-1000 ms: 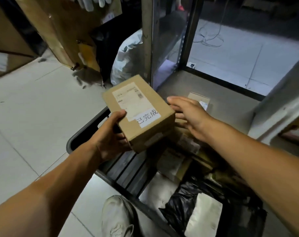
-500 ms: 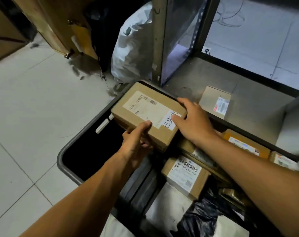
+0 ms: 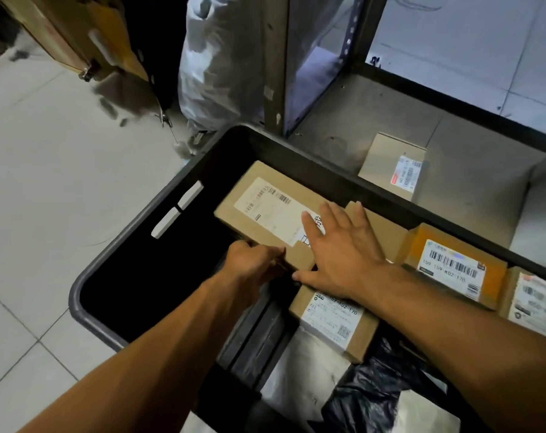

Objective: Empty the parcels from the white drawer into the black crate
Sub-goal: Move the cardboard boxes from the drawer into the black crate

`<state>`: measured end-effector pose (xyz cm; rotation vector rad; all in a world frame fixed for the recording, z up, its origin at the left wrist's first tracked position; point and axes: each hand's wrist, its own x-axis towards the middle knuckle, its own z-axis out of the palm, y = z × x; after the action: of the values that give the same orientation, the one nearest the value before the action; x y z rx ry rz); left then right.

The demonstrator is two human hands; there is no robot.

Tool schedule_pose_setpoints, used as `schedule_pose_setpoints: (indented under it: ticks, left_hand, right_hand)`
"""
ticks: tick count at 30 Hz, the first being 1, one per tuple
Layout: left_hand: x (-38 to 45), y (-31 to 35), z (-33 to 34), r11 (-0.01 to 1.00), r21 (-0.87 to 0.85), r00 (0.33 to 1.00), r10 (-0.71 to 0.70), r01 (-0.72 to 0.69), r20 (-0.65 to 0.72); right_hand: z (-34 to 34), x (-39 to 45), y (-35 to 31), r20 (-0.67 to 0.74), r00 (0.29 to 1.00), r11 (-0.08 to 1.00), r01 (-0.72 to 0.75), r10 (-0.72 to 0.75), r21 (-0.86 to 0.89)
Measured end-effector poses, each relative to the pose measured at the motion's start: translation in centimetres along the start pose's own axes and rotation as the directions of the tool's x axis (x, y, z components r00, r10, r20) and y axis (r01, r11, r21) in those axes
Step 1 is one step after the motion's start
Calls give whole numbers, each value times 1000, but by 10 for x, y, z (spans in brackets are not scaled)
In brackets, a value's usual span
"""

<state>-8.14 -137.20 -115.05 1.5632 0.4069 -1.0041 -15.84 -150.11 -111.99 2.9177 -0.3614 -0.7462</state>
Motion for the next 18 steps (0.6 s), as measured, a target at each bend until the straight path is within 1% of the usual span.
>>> schedule_pose_setpoints:
  ticks: [3, 4, 7, 9, 10, 11, 12, 13, 14, 15, 16, 18]
  left_hand:
    - [1, 2, 2, 999, 38, 1000, -1, 1, -24]
    - [0, 2, 2, 997, 78, 999, 10, -7, -41]
    - [-7, 5, 1, 943, 323, 982, 130, -80, -136]
    - [-21, 10, -4, 850, 509, 963, 234, -136, -133]
    - [-32, 13, -7, 748, 642, 952, 292, -166, -95]
    - [-43, 16, -10, 570, 800, 936, 351, -186, -32]
    - [-54, 17, -12, 345, 918, 918, 394, -195, 47]
    - [-66, 19, -13, 120, 974, 898, 421, -192, 126]
    - [-76, 20, -14, -55, 982, 890, 417, -180, 186]
    - [-88, 20, -12, -180, 967, 881, 407, -181, 241]
    - [-102, 21, -7, -272, 941, 867, 396, -203, 302]
    - [-129, 19, 9, -394, 883, 838, 366, -254, 405]
  right_hand:
    - [2, 1, -2, -3, 1000, 1000, -13, 14, 6]
    - [1, 0, -3, 8, 1000, 1000, -17, 17, 15]
    - [-6, -8, -3, 13, 1000, 999, -12, 11, 49]
    - [-11, -21, 0, -10, 1000, 996, 11, -10, 91]
    - [-13, -30, 3, -29, 999, 994, 18, -15, 109]
    - [-15, -41, 7, -49, 999, 992, 19, -13, 127]
    - [-15, -54, 12, -65, 998, 990, 13, -4, 141]
    - [-16, -67, 18, -80, 997, 989, 2, 10, 151]
    - [-16, -78, 23, -87, 996, 987, -9, 23, 158]
    - [-16, -90, 29, -92, 995, 986, -25, 40, 164]
    - [-17, -105, 36, -97, 993, 985, -45, 62, 169]
    - [-16, -134, 48, -110, 989, 982, -84, 103, 167]
